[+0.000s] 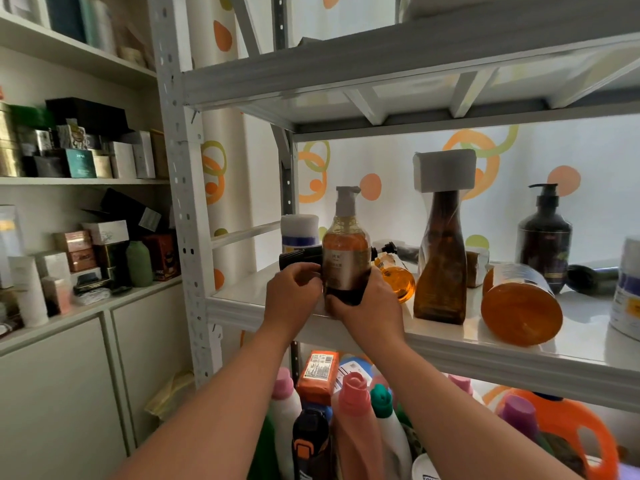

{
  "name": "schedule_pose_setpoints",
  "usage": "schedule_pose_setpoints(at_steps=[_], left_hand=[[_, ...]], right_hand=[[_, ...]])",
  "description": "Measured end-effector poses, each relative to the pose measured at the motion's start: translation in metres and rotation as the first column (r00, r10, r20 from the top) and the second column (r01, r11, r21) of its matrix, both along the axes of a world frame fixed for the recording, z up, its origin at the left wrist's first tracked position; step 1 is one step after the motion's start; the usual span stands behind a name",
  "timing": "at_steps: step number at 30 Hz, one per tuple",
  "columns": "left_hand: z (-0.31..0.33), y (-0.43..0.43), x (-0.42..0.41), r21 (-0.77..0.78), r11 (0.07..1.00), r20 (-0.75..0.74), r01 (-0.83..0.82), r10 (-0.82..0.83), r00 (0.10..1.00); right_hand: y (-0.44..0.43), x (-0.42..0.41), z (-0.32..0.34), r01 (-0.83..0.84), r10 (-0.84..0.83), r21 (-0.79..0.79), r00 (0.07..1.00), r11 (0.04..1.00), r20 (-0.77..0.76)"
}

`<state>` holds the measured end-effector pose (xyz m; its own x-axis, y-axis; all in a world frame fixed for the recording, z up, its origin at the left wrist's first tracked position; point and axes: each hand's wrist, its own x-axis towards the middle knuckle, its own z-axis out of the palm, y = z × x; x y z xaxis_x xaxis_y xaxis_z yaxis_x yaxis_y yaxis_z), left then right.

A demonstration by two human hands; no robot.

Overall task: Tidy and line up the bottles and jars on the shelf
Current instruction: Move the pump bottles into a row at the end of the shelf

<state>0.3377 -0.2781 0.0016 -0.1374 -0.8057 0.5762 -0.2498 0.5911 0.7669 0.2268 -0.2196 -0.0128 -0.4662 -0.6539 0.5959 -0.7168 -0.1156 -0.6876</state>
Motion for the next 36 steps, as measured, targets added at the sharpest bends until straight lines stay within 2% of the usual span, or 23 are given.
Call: schedule_pose_setpoints(at_steps=[2,5,7,12,20,25,29,36], left_hand=[[0.002,-0.008,-0.001,-0.195,0.963,0.14,-0.187,0.216,0.966],[0.009,-0.024,-0.004,-0.422,0.876,0.275,-0.231,0.367,0.889],[0.012,-0.037,-0.009,-0.443,0.875,0.339,-0.194,0.364,0.867],[0.011,-0.068,-0.021,-0.433,0.889,0.59,-0.148,0.404,0.699],[0.0,-0.073,-0.023,-0.572,0.791,0.55,-0.216,0.565,0.615],[-0.002,-0.071,-0.016,-0.514,0.814,0.5,-0.272,0.542,0.676],[0.002,-0.07,-0.004,-0.397,0.856,0.384,-0.329,0.481,0.788],[0.008,-0.069,0.02,-0.156,0.913,0.236,-0.378,0.406,0.883]], right_hand=[[0.001,0.0,0.0,0.002,-0.002,-0.001,1.0,1.0,-0.006],[0.0,0.0,-0.001,0.015,-0.015,-0.007,1.0,1.0,-0.013],[-0.001,0.0,-0.002,0.029,-0.029,-0.011,0.999,1.0,-0.026],[-0.003,-0.001,-0.005,0.045,-0.046,-0.026,0.998,0.999,-0.053],[-0.004,0.0,-0.005,0.052,-0.053,-0.015,0.996,0.999,-0.075],[-0.001,0.002,-0.002,0.054,-0.053,0.002,0.996,0.999,-0.067],[0.001,0.004,0.001,0.032,-0.031,0.035,0.998,0.999,-0.05],[-0.007,0.013,0.011,0.028,-0.025,0.117,0.999,0.993,-0.032]])
